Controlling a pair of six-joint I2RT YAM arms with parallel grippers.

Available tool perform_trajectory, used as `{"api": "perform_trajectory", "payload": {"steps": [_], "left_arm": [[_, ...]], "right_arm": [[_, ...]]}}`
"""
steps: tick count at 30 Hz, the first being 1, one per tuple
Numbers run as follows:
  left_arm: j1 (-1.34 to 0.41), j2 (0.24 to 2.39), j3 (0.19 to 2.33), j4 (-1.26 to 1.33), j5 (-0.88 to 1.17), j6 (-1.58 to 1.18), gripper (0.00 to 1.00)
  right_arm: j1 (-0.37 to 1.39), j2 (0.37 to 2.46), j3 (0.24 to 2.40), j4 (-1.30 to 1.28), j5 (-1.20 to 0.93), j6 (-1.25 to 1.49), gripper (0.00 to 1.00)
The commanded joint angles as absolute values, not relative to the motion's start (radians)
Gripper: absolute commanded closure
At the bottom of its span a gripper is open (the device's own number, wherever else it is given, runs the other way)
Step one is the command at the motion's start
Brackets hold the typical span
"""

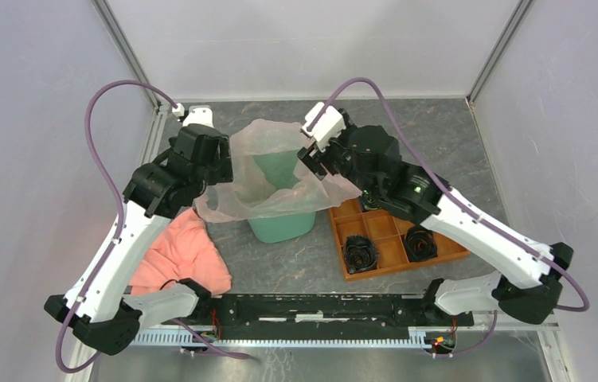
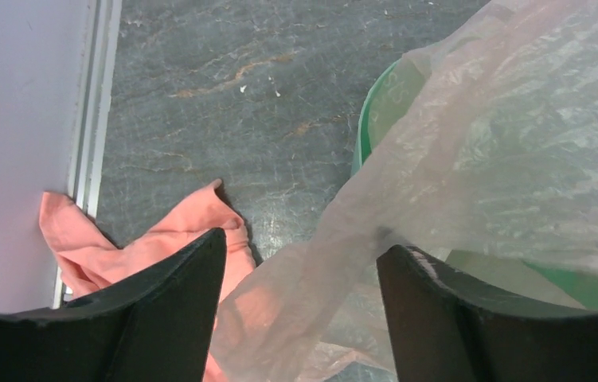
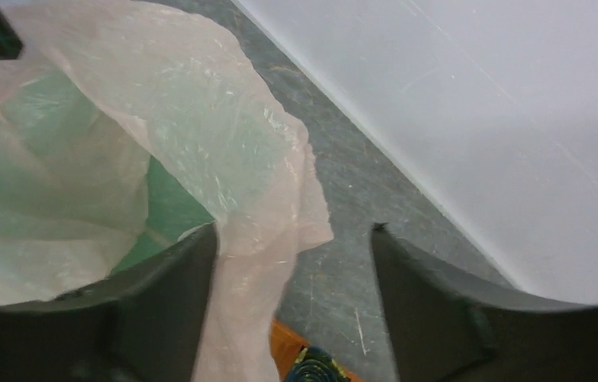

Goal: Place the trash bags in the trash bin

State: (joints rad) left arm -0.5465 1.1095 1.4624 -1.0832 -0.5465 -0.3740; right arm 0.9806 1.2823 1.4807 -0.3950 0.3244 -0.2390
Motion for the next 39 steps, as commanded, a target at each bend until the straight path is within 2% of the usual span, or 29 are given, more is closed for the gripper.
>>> {"api": "perform_trajectory", "payload": {"steps": [1, 4, 6, 8, 11, 13, 16, 20, 22, 26, 30, 34, 39], "left_arm": [[-0.545, 1.126, 1.466, -1.022, -0.574, -0.319, 0.3], [-0.545, 1.143, 1.479, -1.02, -0.563, -0.317, 0.47], [-0.545, 1.153, 1.489, -1.018, -0.551, -0.31, 0.59], [-0.545, 1.162, 1.497, -1.019, -0.54, -0.304, 0.68], [-0.545, 1.174, 1.513, -1.026, -0.518, -0.303, 0.88], [-0.546, 1.176, 1.525, -1.031, -0.488, -0.302, 0.96], [-0.543, 1.176, 1.538, -1.028, -0.421, -0.306, 0.98], [-0.544, 1.185, 1.543, -1.012, -0.367, -0.308, 0.98], [-0.544, 1.191, 1.549, -1.009, -0.35, -0.308, 0.98], [-0.542, 1.197, 1.566, -1.019, -0.366, -0.309, 0.98], [-0.536, 1.191, 1.584, -1.021, -0.326, -0.306, 0.98], [-0.533, 1.182, 1.571, -0.992, -0.147, -0.279, 0.98], [-0.527, 1.194, 1.549, -0.912, 0.144, -0.295, 0.98]], "right_arm": [[0.979, 1.347, 1.46, -0.269, 0.399, -0.275, 0.31], [0.964, 1.376, 1.466, -0.216, 0.392, -0.281, 0.42], [0.922, 1.393, 1.463, -0.178, 0.327, -0.273, 0.62], [0.851, 1.418, 1.477, -0.176, 0.18, -0.238, 0.76], [0.75, 1.48, 1.523, -0.23, -0.149, -0.165, 0.8], [0.713, 1.544, 1.599, -0.331, -0.367, -0.135, 0.82], [0.697, 1.633, 1.687, -0.491, -0.511, -0.103, 0.82], [0.685, 1.716, 1.765, -0.674, -0.603, -0.105, 0.94], [0.681, 1.708, 1.753, -0.684, -0.626, -0.113, 0.94], [0.619, 1.657, 1.664, -0.519, -0.758, -0.014, 0.95], [0.53, 1.65, 1.538, -0.177, -0.978, 0.287, 0.96], [0.529, 1.686, 1.607, -0.267, -0.826, 0.247, 0.94], [0.577, 1.722, 1.628, -0.305, -0.76, 0.223, 0.92]]}}
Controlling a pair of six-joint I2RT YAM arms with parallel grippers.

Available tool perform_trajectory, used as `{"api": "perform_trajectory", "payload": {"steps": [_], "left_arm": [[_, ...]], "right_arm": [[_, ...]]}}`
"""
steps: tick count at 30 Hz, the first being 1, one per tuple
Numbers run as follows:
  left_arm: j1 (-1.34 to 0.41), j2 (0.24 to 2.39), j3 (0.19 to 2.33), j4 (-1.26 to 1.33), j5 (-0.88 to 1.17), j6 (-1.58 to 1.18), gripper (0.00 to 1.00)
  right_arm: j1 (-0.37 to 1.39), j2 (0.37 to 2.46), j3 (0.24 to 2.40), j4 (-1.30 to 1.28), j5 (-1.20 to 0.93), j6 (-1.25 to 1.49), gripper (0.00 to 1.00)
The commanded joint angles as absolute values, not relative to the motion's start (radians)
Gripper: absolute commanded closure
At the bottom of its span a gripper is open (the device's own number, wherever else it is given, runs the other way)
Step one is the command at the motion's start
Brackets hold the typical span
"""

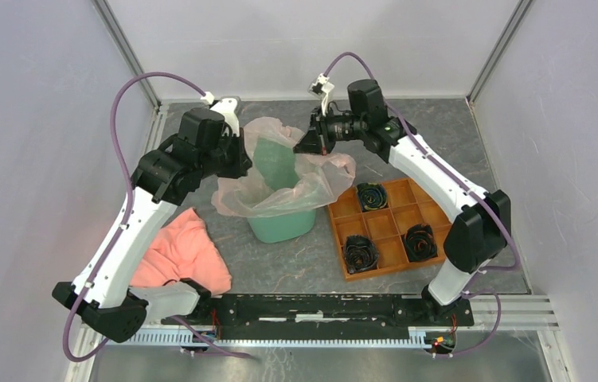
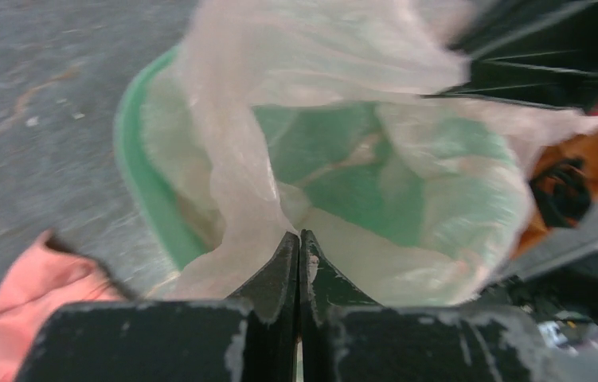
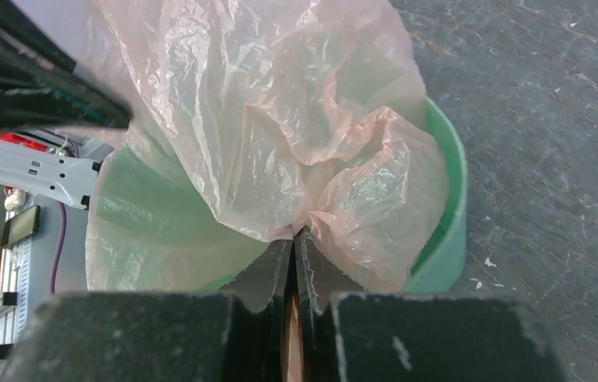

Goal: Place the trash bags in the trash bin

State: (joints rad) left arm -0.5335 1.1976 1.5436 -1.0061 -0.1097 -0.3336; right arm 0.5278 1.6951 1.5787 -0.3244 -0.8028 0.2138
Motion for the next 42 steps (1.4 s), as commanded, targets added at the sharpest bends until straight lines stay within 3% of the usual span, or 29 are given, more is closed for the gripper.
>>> {"api": "perform_trajectory", "payload": {"steps": [1, 4, 8, 14, 18, 22, 25, 31, 38, 42], "left_arm": [[-0.526, 1.198, 1.549, -0.906, 0.163, -0.302, 0.98], [-0.522, 1.205, 1.548, -0.907, 0.16, -0.319, 0.98], [-0.52, 1.186, 1.524, -0.963, 0.012, -0.351, 0.98], [-0.52, 1.121, 1.411, -0.972, -0.093, -0.394, 0.98], [-0.52, 1.1, 1.392, -0.977, -0.126, -0.4, 0.98], [-0.521, 1.094, 1.408, -0.973, -0.13, -0.403, 0.98], [-0.52, 1.091, 1.426, -0.97, -0.134, -0.405, 0.98], [-0.52, 1.074, 1.43, -0.976, -0.152, -0.412, 0.98], [-0.52, 1.069, 1.446, -0.98, -0.182, -0.418, 0.98], [-0.521, 1.067, 1.448, -0.979, -0.235, -0.425, 0.98]], "right_arm": [[0.592, 1.729, 1.636, -0.33, -0.751, 0.202, 0.92], [0.643, 1.752, 1.687, -0.458, -0.702, 0.088, 0.88], [0.667, 1.713, 1.681, -0.529, -0.605, 0.01, 0.76], [0.667, 1.613, 1.741, -0.546, -0.49, 0.008, 0.31], [0.666, 1.565, 1.776, -0.501, -0.485, 0.04, 0.18], [0.666, 1.507, 1.695, -0.3, -0.477, 0.13, 0.06], [0.667, 1.546, 1.687, -0.178, -0.448, 0.204, 0.06], [0.697, 1.741, 1.828, -0.129, -0.383, 0.288, 0.13], [0.776, 1.868, 1.804, -0.198, -0.376, 0.264, 0.4], [0.806, 1.83, 1.69, -0.246, -0.331, 0.225, 0.47]]}}
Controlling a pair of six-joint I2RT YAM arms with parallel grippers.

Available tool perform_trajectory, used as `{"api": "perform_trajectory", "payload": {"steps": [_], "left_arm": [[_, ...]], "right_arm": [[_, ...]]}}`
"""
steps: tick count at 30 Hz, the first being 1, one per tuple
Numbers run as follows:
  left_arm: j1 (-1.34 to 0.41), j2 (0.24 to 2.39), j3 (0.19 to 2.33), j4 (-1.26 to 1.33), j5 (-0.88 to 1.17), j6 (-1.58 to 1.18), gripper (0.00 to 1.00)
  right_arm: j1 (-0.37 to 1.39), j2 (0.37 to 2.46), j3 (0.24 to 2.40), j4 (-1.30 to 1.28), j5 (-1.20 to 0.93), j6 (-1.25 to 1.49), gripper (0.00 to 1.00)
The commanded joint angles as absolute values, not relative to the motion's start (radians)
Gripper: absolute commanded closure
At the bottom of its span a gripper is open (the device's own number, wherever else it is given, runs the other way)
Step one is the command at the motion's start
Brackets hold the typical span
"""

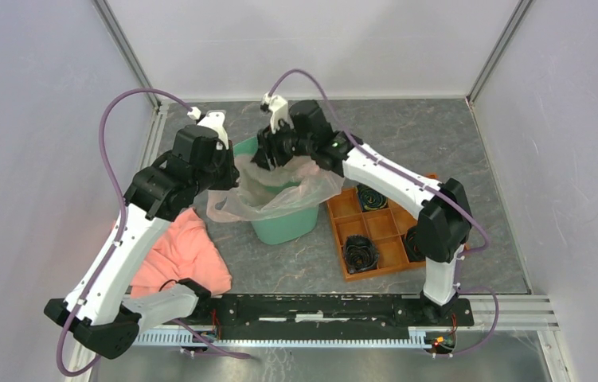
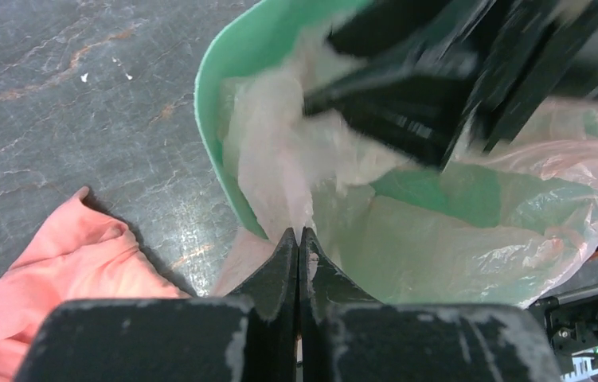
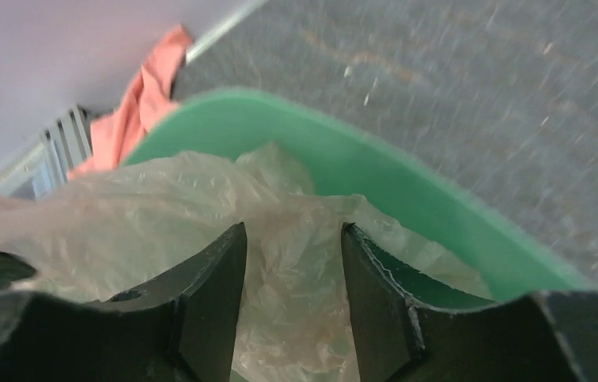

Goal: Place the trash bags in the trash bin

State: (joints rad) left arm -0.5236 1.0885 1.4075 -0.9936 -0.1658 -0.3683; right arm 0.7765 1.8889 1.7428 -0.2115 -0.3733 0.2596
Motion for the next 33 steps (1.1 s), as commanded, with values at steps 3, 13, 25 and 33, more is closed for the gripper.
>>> {"api": "perform_trajectory", "payload": {"steps": [3, 13, 25, 33], "left_arm": [[-0.52, 1.082, 1.449, -0.985, -0.292, -0.43, 0.98], [-0.517, 1.094, 1.465, -1.007, -0.405, -0.437, 0.98], [-0.514, 1.07, 1.426, -0.999, -0.383, -0.442, 0.98], [-0.515, 1.069, 1.431, -1.001, -0.38, -0.433, 0.98]], "right_arm": [[0.802, 1.806, 1.755, -0.323, -0.279, 0.161, 0.45], [0.787, 1.594, 1.884, -0.526, -0.171, -0.23, 0.02], [0.787, 1.404, 1.702, -0.74, -0.453, -0.702, 0.18], [0.787, 1.467, 1.687, -0.779, -0.426, -0.693, 0.32]]}}
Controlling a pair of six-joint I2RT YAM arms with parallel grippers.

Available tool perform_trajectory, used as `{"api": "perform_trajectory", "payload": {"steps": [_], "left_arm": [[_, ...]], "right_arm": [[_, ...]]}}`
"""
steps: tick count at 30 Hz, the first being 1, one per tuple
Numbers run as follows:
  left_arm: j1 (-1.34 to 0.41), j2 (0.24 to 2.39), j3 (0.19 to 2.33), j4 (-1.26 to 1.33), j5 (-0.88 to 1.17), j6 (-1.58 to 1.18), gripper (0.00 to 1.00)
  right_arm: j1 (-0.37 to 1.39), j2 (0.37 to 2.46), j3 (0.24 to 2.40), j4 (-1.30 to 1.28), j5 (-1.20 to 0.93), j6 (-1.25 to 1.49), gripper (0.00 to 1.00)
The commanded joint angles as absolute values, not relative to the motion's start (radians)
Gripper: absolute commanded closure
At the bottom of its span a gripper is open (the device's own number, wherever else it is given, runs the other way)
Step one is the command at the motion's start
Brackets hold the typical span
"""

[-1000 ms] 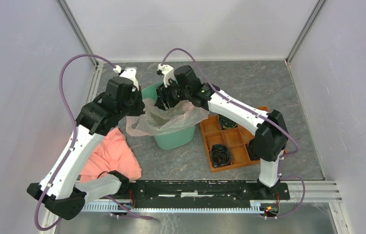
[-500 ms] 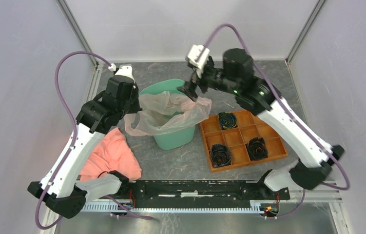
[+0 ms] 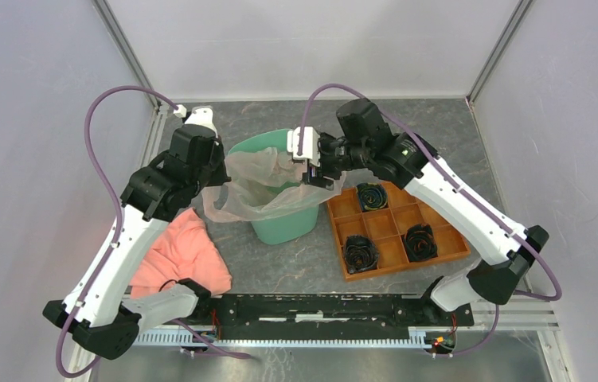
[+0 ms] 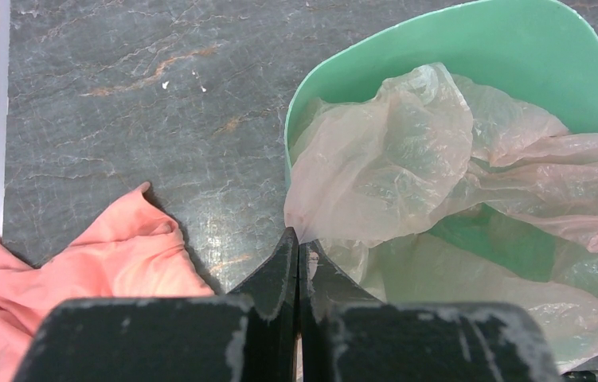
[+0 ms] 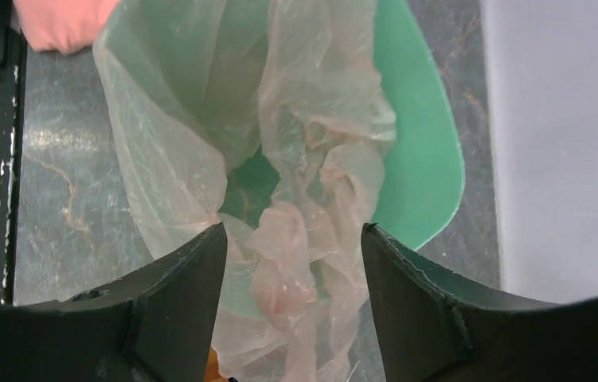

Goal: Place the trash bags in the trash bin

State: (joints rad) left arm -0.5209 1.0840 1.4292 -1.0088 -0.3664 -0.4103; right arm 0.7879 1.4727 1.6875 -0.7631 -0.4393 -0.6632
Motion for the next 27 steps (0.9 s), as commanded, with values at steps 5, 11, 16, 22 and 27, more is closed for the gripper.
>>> {"api": "perform_trajectory", "payload": {"steps": [5, 11, 16, 22, 27], "left_arm": [[-0.513, 1.069, 1.425, -0.998, -0.38, -0.435, 0.98], [-0.511, 1.065, 1.417, -1.003, -0.393, -0.431, 0.98], [-0.51, 1.063, 1.413, -0.996, -0.414, -0.434, 0.98], [-0.477, 1.107, 1.41, -0.935, -0.41, -0.411, 0.98], [-0.352, 1.169, 1.454, -0.886, -0.273, -0.392, 0.98]], "right_arm": [[0.786, 1.502, 1.7, -0.761, -0.387, -0.666, 0.66], [0.787, 1.495, 1.659, -0.716, -0.356, -0.648, 0.51], [0.768, 1.477, 1.618, -0.607, -0.354, -0.568, 1.0], [0.612, 1.374, 1.368, -0.12, -0.261, -0.184, 1.0], [0.501, 1.398, 1.264, 0.16, -0.278, 0.052, 1.0]]}}
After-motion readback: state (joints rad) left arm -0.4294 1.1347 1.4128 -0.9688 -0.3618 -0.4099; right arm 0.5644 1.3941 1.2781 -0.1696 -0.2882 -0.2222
